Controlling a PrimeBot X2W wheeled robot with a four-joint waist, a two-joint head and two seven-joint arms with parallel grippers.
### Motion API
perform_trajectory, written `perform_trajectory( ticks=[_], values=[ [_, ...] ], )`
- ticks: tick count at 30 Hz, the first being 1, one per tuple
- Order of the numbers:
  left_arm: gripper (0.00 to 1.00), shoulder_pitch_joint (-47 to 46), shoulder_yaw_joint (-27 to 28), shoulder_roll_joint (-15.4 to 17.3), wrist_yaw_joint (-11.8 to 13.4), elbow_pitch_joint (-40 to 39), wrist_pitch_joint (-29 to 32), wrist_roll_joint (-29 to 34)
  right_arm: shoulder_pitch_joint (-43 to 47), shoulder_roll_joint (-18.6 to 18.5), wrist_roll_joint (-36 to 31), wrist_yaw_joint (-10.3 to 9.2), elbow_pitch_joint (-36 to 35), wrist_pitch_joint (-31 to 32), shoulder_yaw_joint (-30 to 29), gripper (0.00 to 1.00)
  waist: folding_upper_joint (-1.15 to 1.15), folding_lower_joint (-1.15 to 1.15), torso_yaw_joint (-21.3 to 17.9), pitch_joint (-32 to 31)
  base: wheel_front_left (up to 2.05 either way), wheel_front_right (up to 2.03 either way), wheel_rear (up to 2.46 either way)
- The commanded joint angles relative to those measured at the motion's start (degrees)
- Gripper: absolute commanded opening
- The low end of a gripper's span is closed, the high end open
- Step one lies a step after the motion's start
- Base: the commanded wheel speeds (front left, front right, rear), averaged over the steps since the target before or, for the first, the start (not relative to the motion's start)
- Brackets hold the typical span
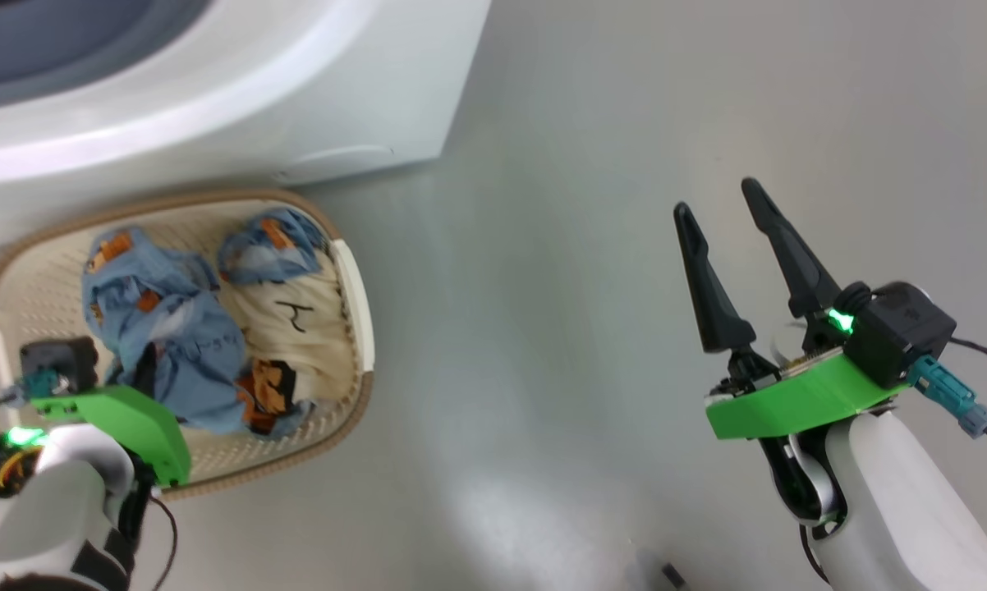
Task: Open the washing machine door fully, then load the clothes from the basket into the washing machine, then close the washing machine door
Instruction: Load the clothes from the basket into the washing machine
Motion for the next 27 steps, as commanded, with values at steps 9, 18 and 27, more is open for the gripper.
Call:
perform_trajectory(
  ticks=[9,18,27],
  values=[
    [0.0,8.4,2.0,0.3,0.0,-7.2,-2.3,-0.4,6.5,-2.3,0.6,0.25,0.3,-0.4,-0.5,1.0,0.0,0.01,4.5,-12.8,0.0,0.0,0.0],
    [0.0,19.4,5.7,-1.0,1.8,-22.2,-2.3,2.0,11.7,-4.1,1.1,0.25,1.1,-0.4,-1.8,1.0,0.0,0.01,6.7,-20.4,0.0,0.0,0.0],
    [0.0,28.2,10.1,-2.9,2.7,-36.1,-2.4,5.7,15.2,-5.3,1.5,0.25,1.2,-0.4,-3.4,1.0,0.0,0.01,8.4,-25.1,0.0,0.0,0.0]
  ],
)
